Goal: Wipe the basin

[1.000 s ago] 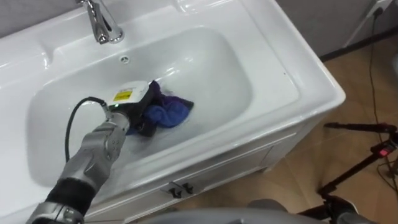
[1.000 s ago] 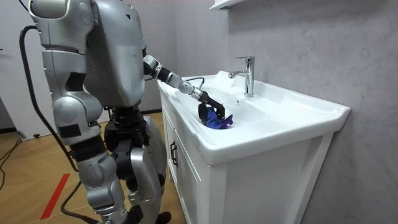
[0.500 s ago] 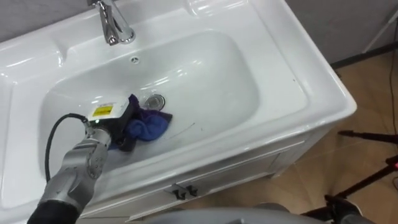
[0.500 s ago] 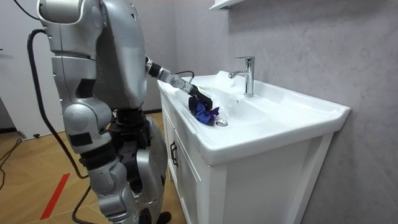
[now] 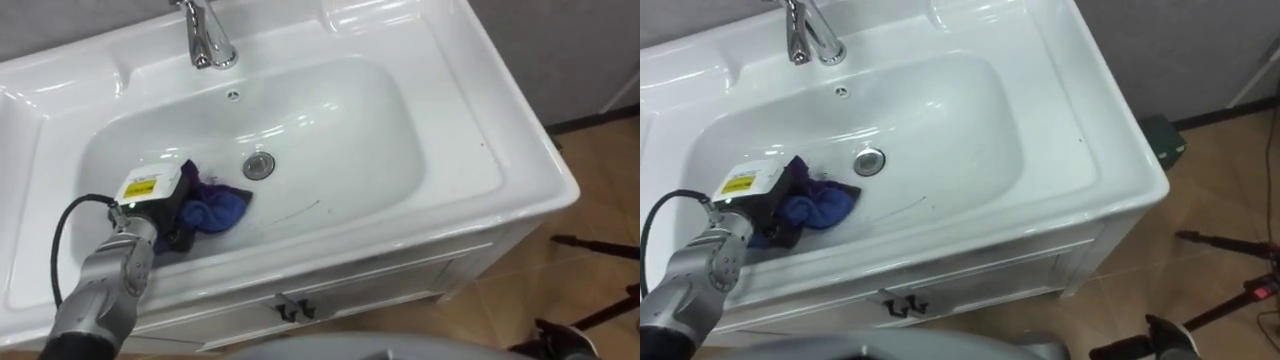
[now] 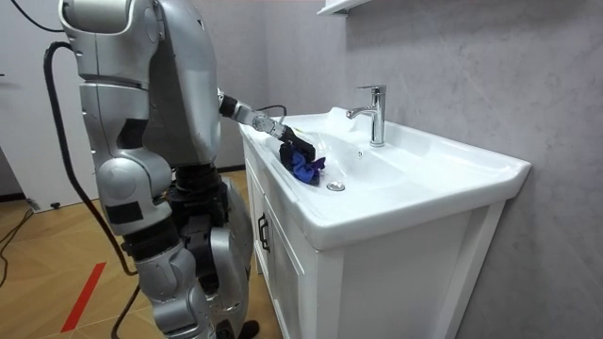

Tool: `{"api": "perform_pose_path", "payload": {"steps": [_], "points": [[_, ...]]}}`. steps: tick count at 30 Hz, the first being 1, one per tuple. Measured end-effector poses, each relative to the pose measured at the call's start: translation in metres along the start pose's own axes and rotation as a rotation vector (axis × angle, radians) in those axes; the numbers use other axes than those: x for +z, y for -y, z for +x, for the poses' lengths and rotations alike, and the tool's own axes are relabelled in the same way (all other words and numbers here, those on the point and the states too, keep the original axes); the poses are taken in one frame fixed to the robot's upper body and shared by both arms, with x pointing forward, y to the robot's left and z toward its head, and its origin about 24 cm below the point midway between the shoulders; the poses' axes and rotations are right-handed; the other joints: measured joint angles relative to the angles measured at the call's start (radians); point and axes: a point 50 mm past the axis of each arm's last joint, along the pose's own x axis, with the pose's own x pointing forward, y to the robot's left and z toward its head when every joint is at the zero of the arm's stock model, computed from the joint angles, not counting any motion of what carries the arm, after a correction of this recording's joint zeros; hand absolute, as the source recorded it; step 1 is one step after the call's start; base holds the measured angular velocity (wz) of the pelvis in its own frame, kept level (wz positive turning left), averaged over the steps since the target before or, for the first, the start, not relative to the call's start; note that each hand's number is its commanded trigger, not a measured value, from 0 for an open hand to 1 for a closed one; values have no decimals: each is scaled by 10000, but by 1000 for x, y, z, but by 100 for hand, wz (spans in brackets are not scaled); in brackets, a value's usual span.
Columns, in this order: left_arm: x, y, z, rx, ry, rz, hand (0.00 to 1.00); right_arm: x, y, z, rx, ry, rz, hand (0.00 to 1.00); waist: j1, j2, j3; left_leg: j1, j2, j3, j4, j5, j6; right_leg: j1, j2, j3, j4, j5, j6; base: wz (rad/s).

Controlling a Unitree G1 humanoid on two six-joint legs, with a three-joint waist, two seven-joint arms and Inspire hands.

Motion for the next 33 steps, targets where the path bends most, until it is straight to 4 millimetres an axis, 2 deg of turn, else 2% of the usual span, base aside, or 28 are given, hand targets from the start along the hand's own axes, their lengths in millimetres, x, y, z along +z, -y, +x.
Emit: {"api": "perform_pose_path", "payload": {"steps": [3, 8, 14, 17, 23, 25, 28, 31, 33], "points": [[-4, 3, -2, -33, -171, -52, 100, -1, 1, 0, -32, -82, -54, 0, 85, 16, -71, 46, 3, -2, -64, 18, -28, 5, 33, 93, 30, 7, -13, -7], [-10, 2, -3, 243, -414, -142, 100, -7, 6, -2, -339, -99, 246, 0, 300, 12, -73, 189, 3, -117, -163, 44, -69, 137, 73, 112, -4, 24, -41, -1], [-19, -7, -1, 780, -781, -373, 100, -15, 8, -3, -540, -179, 348, 0, 337, -1, -61, 145, 15, -425, -127, 102, -166, 247, 117, -155, -40, 25, -44, 14], [-20, -12, 0, 1113, -838, -413, 100, -20, 7, -5, -538, -230, 334, 0, 459, 7, -62, 40, 18, -439, -20, 103, -168, 207, 114, -161, -47, -34, -143, 1], [-33, -30, -1, 2364, -1274, -719, 100, -29, 7, -6, -531, -443, 289, 0, 494, -5, -25, -124, 14, -576, 53, 103, -168, 134, 156, -181, -158, -57, -186, 5], [-36, -41, 0, 3050, -1377, -826, 100, -30, 4, -6, -472, -442, 300, 0, 504, -69, 22, -160, -7, -678, 59, 103, -168, 137, 162, -232, -155, -57, -185, 11], [-34, -51, 1, 3705, -1315, -860, 100, -32, 2, -7, -386, -412, 302, 0, 487, -46, 81, -220, -6, -716, 160, 103, -167, 153, 172, -248, -163, -56, -185, 6], [-24, -75, 3, 5035, -875, -861, 100, -32, 1, -7, -351, -339, 222, 0, 470, -39, 169, -352, -1, -733, 262, 102, -167, 107, 186, -292, -159, -52, -191, 8], [-19, -86, 4, 5568, -664, -868, 100, -32, 1, -7, -326, -331, 180, 0, 433, -34, 170, -361, -6, -773, 274, 102, -167, 107, 186, -273, -163, -52, -192, 2]]}}
